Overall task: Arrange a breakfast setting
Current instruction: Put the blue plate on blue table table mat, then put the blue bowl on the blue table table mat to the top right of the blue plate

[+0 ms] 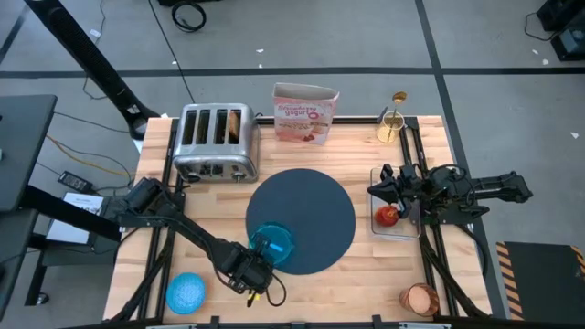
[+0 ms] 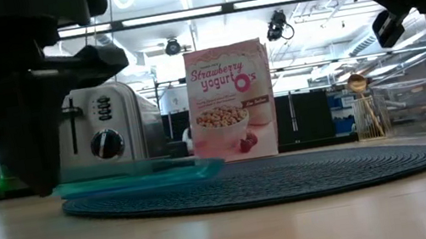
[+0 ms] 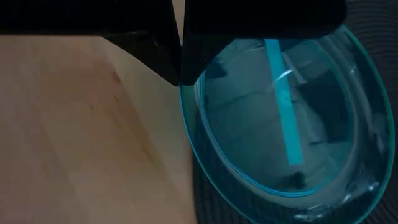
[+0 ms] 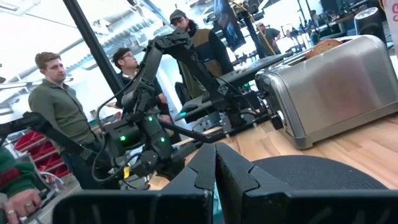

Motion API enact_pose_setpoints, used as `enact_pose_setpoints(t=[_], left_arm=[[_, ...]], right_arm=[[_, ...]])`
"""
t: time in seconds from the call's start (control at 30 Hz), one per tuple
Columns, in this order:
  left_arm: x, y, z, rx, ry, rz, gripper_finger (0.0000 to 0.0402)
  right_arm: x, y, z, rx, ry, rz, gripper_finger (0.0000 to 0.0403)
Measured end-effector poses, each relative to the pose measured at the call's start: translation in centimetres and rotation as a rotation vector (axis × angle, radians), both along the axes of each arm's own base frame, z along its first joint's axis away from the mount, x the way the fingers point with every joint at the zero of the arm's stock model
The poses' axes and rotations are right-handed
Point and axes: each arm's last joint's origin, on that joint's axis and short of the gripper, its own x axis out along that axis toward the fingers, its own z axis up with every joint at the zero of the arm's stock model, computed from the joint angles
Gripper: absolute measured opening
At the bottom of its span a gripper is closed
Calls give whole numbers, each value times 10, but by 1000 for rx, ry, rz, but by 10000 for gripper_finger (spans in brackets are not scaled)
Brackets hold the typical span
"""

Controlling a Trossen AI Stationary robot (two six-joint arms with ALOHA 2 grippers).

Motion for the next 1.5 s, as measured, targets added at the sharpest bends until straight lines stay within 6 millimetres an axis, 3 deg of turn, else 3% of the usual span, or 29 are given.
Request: enact_pose_setpoints(t=[0.43,0.73,0.97,1.2,1.5], left_arm=[[2,5,-3,-3,30,14,48],[2,5,-2,0,35,14,94],[4,2,28,-13,87,97,114],[4,-8,61,-185,200,297,114],[-11,-36,78,-308,237,546,114]], right_arm=[[0,1,1,-1,-8,34,14],[0,1,1,145,2,71,14],[0,0,2,211,-14,41,14],[-1,-3,3,237,-33,-65,14],[-1,-7,3,310,-48,-183,14]])
